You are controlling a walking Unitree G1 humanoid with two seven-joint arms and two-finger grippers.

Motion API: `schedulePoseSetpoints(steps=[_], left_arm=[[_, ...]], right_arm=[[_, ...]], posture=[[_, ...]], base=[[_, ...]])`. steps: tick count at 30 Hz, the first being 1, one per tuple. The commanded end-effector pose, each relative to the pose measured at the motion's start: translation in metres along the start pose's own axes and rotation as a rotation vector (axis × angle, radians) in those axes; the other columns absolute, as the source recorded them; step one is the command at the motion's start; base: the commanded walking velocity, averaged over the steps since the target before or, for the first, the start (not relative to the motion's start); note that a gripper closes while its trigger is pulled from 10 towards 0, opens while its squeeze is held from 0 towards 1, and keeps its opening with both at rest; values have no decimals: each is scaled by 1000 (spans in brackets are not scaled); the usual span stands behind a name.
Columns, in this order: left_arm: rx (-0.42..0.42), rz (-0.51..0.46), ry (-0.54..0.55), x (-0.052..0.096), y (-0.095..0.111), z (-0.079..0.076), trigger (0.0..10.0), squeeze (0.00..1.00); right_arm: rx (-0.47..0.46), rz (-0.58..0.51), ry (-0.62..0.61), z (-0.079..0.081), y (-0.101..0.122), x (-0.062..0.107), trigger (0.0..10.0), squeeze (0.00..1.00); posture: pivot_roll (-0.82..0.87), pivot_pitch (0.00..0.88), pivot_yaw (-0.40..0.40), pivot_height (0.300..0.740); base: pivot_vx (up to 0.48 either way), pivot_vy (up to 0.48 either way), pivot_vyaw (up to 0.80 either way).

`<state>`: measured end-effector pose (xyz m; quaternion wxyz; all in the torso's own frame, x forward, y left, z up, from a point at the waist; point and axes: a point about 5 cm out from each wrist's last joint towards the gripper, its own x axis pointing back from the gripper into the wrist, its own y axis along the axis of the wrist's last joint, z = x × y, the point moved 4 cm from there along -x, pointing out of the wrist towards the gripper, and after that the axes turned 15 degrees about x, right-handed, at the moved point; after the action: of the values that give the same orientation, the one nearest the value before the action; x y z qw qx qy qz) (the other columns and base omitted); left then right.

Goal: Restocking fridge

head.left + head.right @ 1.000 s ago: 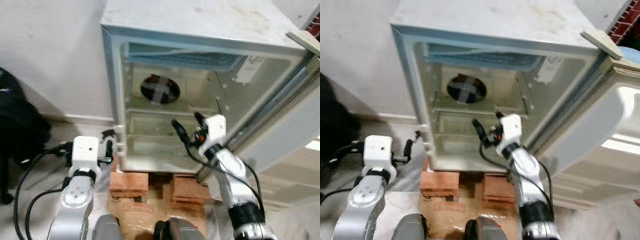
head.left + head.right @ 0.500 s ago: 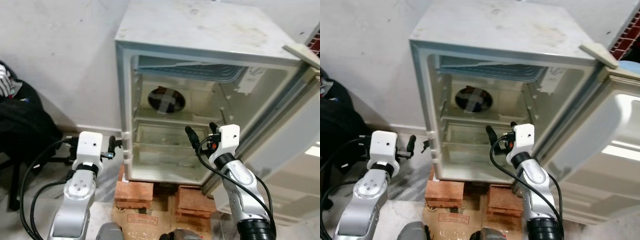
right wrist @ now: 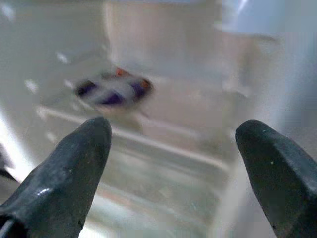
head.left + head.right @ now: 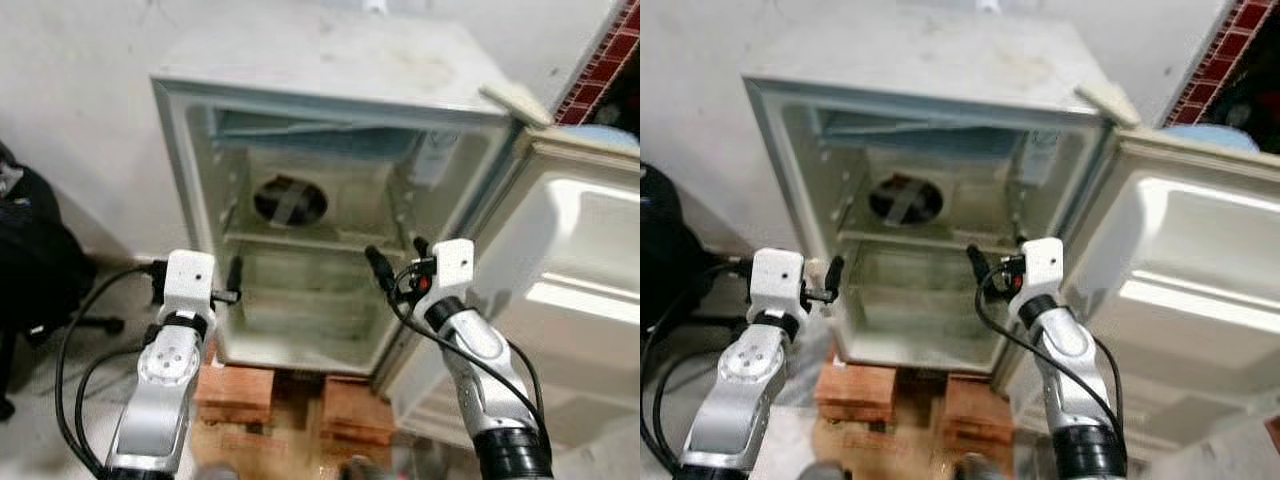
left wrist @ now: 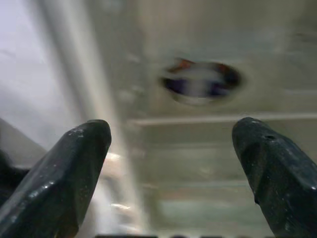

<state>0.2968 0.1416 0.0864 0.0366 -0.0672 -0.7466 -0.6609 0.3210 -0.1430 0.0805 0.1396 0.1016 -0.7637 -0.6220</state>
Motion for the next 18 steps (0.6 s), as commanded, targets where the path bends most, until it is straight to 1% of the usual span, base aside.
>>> schedulePoseSetpoints(steps=[1, 3, 6, 10, 18], left_arm=[[-11, -16, -1, -1, 5, 3, 10000, 0], [-11, -26, -2, -1, 6, 3, 10000, 0], [-7, -31, 0, -1, 7, 3, 10000, 0], [-5, -30, 1, -2, 7, 4, 10000, 0], [-1, -24, -5, -2, 6, 3, 10000, 0]], right_arm=[[-5, -25, 23, 1, 7, -4, 10000, 0], [-16, -23, 61, 6, 7, -5, 10000, 0], [-19, -26, 81, 9, 8, -6, 10000, 0], [-19, -27, 91, 10, 8, -6, 10000, 0], [-20, -26, 103, 11, 8, -6, 10000, 0]], posture=[[68, 0, -69, 740], [69, 0, -70, 740], [71, 0, -68, 740], [71, 0, -67, 740], [67, 0, -67, 740]], base=[[0, 0, 0], [0, 0, 0], [0, 0, 0], [-280, 0, 0], [-349, 0, 0]])
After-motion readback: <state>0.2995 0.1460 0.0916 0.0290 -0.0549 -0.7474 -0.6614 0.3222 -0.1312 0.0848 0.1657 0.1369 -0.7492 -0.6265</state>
